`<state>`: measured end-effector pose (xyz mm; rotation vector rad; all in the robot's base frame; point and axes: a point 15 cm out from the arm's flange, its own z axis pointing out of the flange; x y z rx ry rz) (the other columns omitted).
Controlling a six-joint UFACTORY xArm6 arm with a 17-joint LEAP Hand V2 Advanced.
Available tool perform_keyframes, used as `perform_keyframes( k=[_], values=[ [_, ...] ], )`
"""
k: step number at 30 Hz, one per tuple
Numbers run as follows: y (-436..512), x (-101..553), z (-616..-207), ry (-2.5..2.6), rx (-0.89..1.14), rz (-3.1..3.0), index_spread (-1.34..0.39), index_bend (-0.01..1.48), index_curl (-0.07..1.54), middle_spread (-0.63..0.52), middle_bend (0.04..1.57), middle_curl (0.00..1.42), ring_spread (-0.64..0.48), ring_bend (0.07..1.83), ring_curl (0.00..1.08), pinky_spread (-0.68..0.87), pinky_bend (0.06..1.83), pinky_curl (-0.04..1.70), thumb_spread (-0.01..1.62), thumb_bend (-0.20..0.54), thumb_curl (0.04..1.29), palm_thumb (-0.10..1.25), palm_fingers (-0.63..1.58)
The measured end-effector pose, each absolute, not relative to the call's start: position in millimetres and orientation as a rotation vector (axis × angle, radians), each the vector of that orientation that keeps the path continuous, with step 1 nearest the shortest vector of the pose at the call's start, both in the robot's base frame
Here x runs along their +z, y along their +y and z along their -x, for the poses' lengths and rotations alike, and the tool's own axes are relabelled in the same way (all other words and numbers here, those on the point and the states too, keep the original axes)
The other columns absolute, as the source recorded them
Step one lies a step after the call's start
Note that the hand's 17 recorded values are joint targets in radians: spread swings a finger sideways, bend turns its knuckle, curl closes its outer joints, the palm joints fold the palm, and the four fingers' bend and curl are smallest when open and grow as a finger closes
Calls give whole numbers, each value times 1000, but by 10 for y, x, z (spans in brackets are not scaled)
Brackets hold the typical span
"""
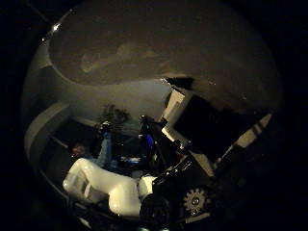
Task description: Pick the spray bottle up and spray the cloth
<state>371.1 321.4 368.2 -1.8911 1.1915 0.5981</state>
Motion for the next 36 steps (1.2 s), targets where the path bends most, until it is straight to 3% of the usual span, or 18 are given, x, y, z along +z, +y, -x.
perform_keyframes(
  k=[18,29,36],
  values=[
    [3470,2822,-4112,1083,762,1742,-149,1224,660,-97,1373,648,-145,1469,592,-208,1034,1158,1020,-15,512,1077,1196],
    [3536,2650,-4352,1051,842,1693,-151,1227,665,-96,1378,648,-146,1472,593,-209,1034,1171,1026,-16,513,1082,1190],
    [3735,2444,-4317,1035,880,1701,-151,1228,665,-98,1377,649,-147,1468,592,-210,1033,1183,1043,-16,509,1072,1187]
  ],
)
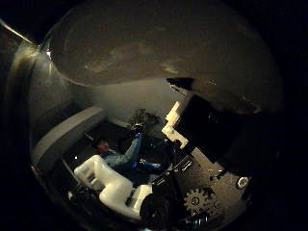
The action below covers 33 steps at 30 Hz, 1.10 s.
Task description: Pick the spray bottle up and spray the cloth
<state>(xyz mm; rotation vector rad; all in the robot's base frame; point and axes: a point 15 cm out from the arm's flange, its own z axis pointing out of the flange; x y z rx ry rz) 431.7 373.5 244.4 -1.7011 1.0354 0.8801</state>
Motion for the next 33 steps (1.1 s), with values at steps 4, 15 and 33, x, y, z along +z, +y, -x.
perform_keyframes(
  k=[4,15,33],
  values=[
    [3812,2389,-4300,1022,889,1712,-151,1228,665,-98,1378,651,-148,1467,593,-211,1028,1185,1047,-18,502,1057,1183],
    [3935,2369,-4100,891,995,1729,-341,334,509,-173,1058,584,-186,1407,562,-370,1158,933,950,-25,491,968,723],
    [3768,2279,-4091,805,977,1844,-385,189,360,-50,459,402,-100,949,378,-31,822,662,923,-29,408,814,5]
  ],
)
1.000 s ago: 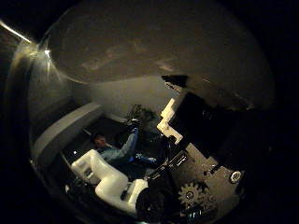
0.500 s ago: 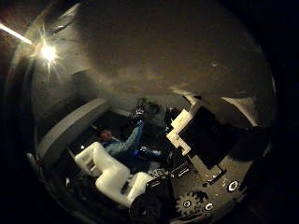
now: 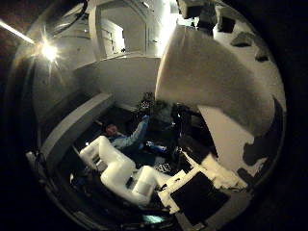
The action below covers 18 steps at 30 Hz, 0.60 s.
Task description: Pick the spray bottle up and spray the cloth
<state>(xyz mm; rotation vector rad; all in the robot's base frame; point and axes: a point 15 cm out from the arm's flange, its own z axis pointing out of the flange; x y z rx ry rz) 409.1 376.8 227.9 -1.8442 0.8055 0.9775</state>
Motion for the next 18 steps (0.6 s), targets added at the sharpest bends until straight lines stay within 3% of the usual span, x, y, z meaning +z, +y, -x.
perform_keyframes(
  k=[9,18],
  values=[
    [3562,2326,-4185,807,942,1878,-370,163,319,-18,373,366,-48,791,316,137,684,522,915,-27,379,785,40],
    [3259,2468,-4305,807,890,1916,-359,155,283,-3,327,358,-19,714,290,197,647,422,915,-28,366,772,82]
  ],
)
